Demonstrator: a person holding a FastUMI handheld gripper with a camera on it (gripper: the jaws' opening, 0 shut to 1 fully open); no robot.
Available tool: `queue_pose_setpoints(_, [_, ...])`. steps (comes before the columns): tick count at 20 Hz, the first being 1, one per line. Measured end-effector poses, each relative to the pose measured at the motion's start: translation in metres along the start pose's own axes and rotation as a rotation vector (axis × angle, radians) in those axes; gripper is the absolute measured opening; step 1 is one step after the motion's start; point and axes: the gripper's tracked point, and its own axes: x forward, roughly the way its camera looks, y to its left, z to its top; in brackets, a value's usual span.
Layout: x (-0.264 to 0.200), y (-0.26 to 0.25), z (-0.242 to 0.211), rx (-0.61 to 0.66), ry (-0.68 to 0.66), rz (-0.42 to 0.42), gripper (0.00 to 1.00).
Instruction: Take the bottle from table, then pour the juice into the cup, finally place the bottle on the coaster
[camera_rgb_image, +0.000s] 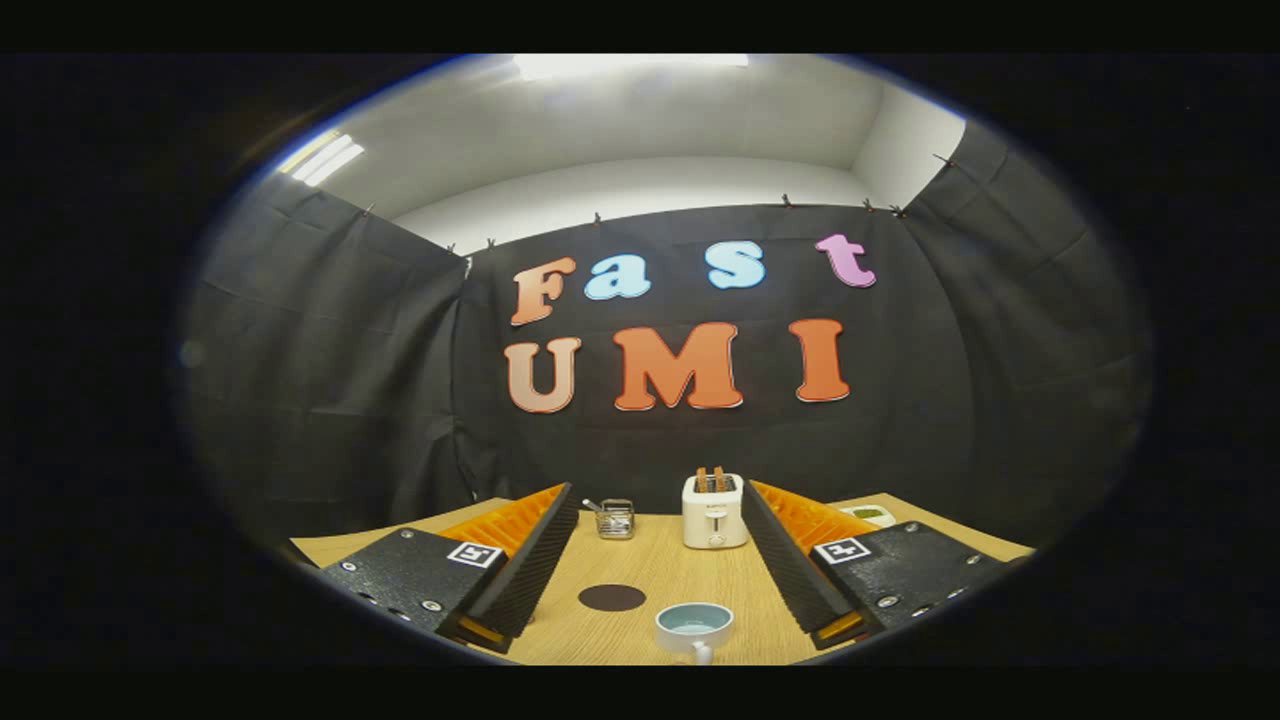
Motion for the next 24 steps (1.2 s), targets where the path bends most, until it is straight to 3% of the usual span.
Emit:
queue_pose_setpoints(13, [0.001,0.003,-0.006,0.043,0.019,-0.003,0.97])
queue_pose_setpoints(24, [0.002,0.056,-0.063,0.054,0.11,0.098,0.97])
